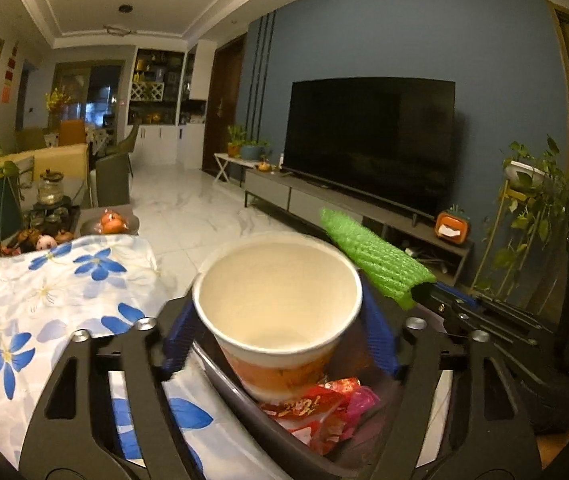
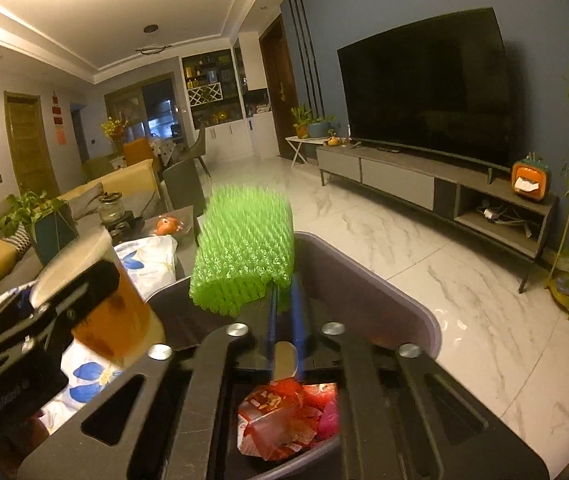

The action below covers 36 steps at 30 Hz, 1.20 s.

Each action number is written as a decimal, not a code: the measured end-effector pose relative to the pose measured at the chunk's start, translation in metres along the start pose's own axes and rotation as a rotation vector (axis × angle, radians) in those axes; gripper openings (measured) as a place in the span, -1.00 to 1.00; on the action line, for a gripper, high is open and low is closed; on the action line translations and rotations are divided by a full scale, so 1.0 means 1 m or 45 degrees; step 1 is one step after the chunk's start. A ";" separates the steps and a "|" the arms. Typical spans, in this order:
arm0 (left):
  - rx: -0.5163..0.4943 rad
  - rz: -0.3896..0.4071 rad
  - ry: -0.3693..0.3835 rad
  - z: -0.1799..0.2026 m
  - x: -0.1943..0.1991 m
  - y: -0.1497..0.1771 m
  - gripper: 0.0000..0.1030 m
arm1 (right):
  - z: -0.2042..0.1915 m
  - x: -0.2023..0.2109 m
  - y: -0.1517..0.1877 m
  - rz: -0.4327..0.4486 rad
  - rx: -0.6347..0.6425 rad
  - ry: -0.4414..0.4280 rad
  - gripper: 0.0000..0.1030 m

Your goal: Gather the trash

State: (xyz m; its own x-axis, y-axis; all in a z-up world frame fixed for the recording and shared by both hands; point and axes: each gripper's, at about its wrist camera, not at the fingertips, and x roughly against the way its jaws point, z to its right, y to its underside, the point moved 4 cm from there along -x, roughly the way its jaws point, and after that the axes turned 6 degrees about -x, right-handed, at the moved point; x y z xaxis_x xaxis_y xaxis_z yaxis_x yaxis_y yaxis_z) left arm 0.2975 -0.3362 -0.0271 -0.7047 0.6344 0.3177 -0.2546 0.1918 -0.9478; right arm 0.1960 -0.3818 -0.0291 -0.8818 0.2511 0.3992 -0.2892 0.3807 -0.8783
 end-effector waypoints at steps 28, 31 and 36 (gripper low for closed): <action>0.047 -0.034 -0.363 -0.055 0.074 0.026 0.79 | -0.037 0.035 0.011 0.101 0.132 0.090 0.69; 0.049 -0.032 -0.426 -0.061 0.099 0.032 0.81 | -0.048 0.048 0.020 0.104 0.178 0.089 0.74; 0.047 -0.025 -0.522 -0.069 0.150 0.043 0.82 | -0.066 0.073 0.037 0.104 0.210 0.061 0.87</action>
State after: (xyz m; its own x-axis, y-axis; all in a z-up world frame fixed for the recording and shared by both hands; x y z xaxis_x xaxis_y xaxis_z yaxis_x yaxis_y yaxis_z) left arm 0.2259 -0.1812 -0.0220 -0.9031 0.2782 0.3272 -0.2891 0.1695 -0.9422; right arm 0.1457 -0.2906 -0.0155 -0.8873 0.3187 0.3333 -0.2781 0.2069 -0.9380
